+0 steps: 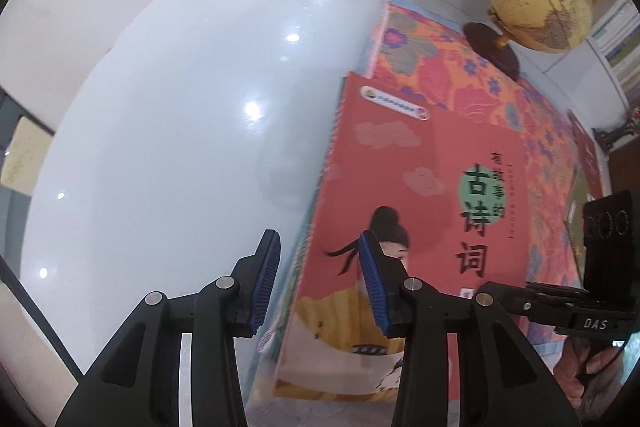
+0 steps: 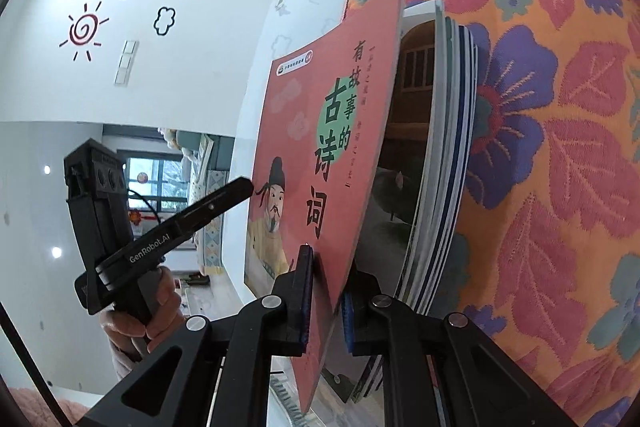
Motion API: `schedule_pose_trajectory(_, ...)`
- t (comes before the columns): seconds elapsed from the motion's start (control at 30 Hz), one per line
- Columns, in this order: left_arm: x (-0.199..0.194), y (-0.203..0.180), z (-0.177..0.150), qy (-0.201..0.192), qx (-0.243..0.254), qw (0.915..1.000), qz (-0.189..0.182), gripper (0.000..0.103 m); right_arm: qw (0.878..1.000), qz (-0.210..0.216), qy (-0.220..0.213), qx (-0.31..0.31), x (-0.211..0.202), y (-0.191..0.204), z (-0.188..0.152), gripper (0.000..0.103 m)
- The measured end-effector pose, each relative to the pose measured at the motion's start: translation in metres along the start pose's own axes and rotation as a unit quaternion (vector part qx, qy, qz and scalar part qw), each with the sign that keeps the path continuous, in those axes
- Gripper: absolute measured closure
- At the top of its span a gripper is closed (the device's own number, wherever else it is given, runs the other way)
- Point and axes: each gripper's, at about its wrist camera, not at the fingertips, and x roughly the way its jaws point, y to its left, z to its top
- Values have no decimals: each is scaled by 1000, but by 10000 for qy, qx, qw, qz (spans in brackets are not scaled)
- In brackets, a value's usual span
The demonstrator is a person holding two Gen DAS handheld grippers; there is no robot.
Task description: Organize books
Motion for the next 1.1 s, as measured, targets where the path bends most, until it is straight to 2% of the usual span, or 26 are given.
schedule_pose_trajectory(0.1, -3, -3, -5, -21, 37, 9998, 192, 65, 9997, 106, 21, 232, -4, -8, 0, 90)
schedule_pose_trajectory(0.17, -7, -8, -9, -99, 91, 9993, 342, 65, 9992, 27, -1, 392, -10, -11, 1, 85)
schedule_pose_trajectory(0.2, -8, -9, -9, -103, 116, 9992, 360, 65, 9986, 26, -111, 510, -18, -12, 0, 72)
schedule_pose_trajectory(0.23, -10, -12, -10, -82, 169, 9991, 389, 65, 9981, 81, -208, 579, -24, -9, 0, 49)
schedule_pose_trajectory(0.3, -14, -15, -10, -87, 265, 9982, 536, 65, 9970, 84, -411, 647, -38, -8, -2, 27)
schedule_pose_trajectory(0.37, -22, -18, -8, -197, 244, 9968, 729, 65, 9973, -191, -569, 417, -55, -3, -4, 27)
schedule_pose_trajectory(0.43, -31, -22, -6, -284, 102, 9977, 605, 65, 9974, -338, -620, 162, -70, -1, -7, 27)
schedule_pose_trajectory(0.53, -44, -39, -5, -495, 7, 9977, 456, 63, 9973, -290, -671, 35, -96, -17, -12, 27)
schedule_pose_trajectory(0.67, -44, -85, -5, -711, 128, 9965, 423, 51, 9943, -562, -899, 119, -142, -51, -15, 27)
schedule_pose_trajectory(0.73, -39, -110, -5, -701, 156, 9971, 245, 51, 9919, -677, -1033, 290, -168, -76, -17, 27)
schedule_pose_trajectory(0.87, -20, -164, -7, -561, 8, 9972, -493, 46, 9845, -856, -1480, 390, -237, -120, -23, 27)
schedule_pose_trajectory(0.97, 0, -210, -16, -396, -64, 9950, -920, 43, 9735, -1427, -1786, 66, -290, -142, -26, 27)
schedule_pose_trajectory(1.1, 34, -278, -32, 39, 179, 9922, -1235, 43, 9514, -2201, -2136, -268, -343, -166, -28, 27)
